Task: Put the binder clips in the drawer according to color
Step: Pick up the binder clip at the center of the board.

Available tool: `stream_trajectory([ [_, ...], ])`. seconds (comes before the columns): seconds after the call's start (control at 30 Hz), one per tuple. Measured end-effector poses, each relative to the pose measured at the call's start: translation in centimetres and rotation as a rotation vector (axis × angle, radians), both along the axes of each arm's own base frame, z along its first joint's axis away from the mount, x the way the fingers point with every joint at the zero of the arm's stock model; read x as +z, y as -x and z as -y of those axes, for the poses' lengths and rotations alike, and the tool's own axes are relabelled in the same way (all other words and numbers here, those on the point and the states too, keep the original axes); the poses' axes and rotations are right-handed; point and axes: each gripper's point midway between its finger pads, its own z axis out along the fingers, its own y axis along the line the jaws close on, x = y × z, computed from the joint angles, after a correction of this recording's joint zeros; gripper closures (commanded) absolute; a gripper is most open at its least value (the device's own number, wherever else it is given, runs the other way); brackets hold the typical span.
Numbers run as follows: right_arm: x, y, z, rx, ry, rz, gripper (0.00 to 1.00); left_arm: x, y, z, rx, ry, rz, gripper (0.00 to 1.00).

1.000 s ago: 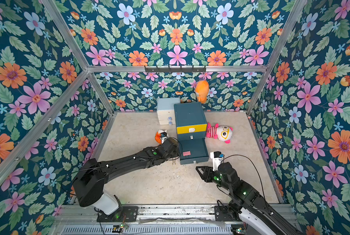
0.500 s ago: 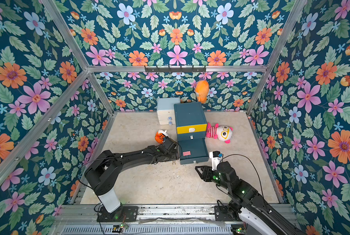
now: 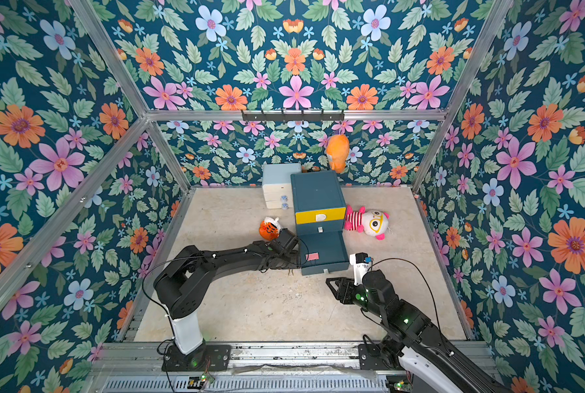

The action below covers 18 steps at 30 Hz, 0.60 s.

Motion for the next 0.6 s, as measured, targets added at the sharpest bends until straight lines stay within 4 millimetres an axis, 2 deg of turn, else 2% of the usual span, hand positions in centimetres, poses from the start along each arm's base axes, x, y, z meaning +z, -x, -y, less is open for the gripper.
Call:
stream_trajectory([
  [0.17, 0.0, 0.0, 0.0, 0.0, 0.0, 0.0, 0.53, -0.2, -0.4, -0.4, 0.008, -0.028, 0.019, 0.46],
  [0.33, 0.1, -0.1, -0.1, -0.005, -0.01, -0.003, 0.54, 0.1, -0.3, -0.7, 0.014, -0.034, 0.032, 0.54],
  [0.47, 0.4, -0.2, -0.2, -0.005, -0.019, 0.007, 0.54, 2.4, -0.2, -0.9, 0.02, -0.014, 0.067, 0.55],
  [0.6, 0.7, -0.1, -0.1, -0.002, -0.025, 0.017, 0.54, 6.5, 0.3, 0.2, 0.016, 0.055, 0.125, 0.57],
])
